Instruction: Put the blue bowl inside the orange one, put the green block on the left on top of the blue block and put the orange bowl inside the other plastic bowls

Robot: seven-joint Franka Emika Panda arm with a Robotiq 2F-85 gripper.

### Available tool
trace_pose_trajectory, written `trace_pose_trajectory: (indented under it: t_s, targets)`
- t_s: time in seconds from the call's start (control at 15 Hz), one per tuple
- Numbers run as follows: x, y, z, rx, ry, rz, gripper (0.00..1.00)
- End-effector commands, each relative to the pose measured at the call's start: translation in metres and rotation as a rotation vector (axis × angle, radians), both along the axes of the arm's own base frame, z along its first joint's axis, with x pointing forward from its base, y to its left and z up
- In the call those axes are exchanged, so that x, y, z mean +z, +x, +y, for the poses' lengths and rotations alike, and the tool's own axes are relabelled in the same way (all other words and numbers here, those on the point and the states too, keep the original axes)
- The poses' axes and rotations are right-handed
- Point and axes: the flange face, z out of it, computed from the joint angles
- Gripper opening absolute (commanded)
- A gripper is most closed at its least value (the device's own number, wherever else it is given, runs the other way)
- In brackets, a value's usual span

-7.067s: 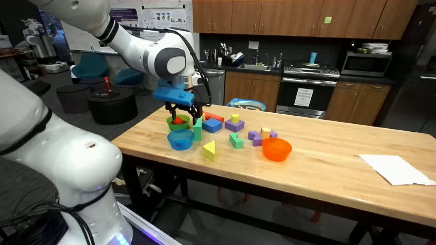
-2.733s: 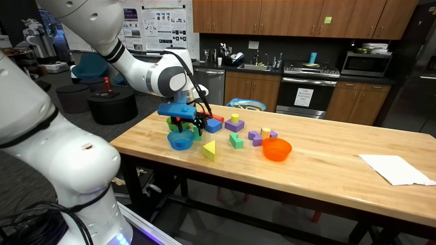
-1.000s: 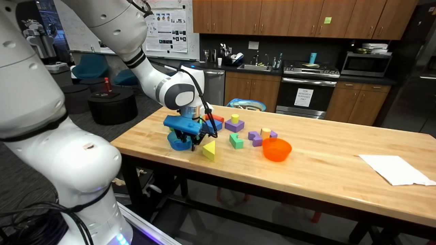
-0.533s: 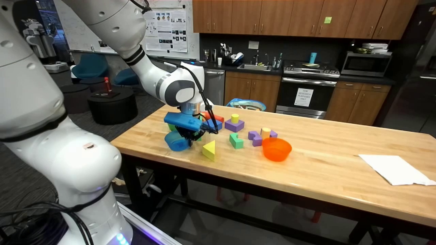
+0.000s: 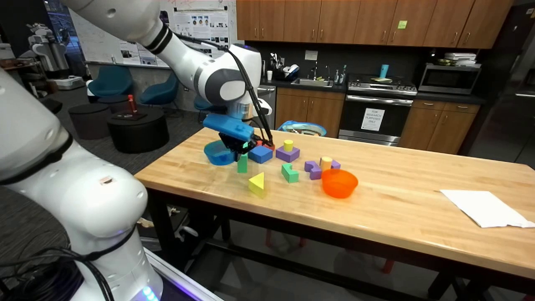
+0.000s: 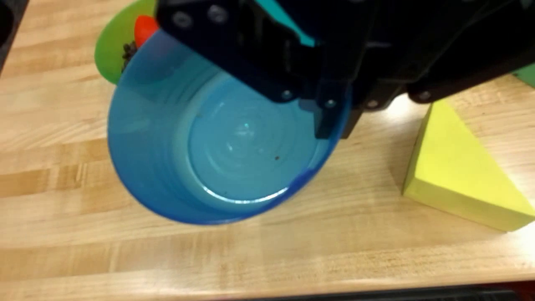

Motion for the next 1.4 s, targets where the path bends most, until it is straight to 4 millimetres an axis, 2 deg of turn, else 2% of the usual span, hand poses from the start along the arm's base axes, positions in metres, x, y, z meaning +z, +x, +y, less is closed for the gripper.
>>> trace_pose_trajectory:
  t_s: [0.0,0.2,0.47,0.8,1.07,1.33]
  targets:
    - [0.056,-0.016,-0.032,-0.066,0.107,-0.09,0.01]
    - [0.089,-0.022,-0.061,-0.145,0.179,-0.165,0.01]
    - [0.116,-0.027,-0.104,-0.211,0.202,-0.246,0.01]
    - [0.123,-0.027,-0.166,-0.229,0.103,-0.242,0.01]
    - [0.134,-0.027,-0.232,-0.218,-0.055,-0.209,0.01]
    - [0.151,-0.019,-0.293,-0.233,-0.119,-0.165,0.01]
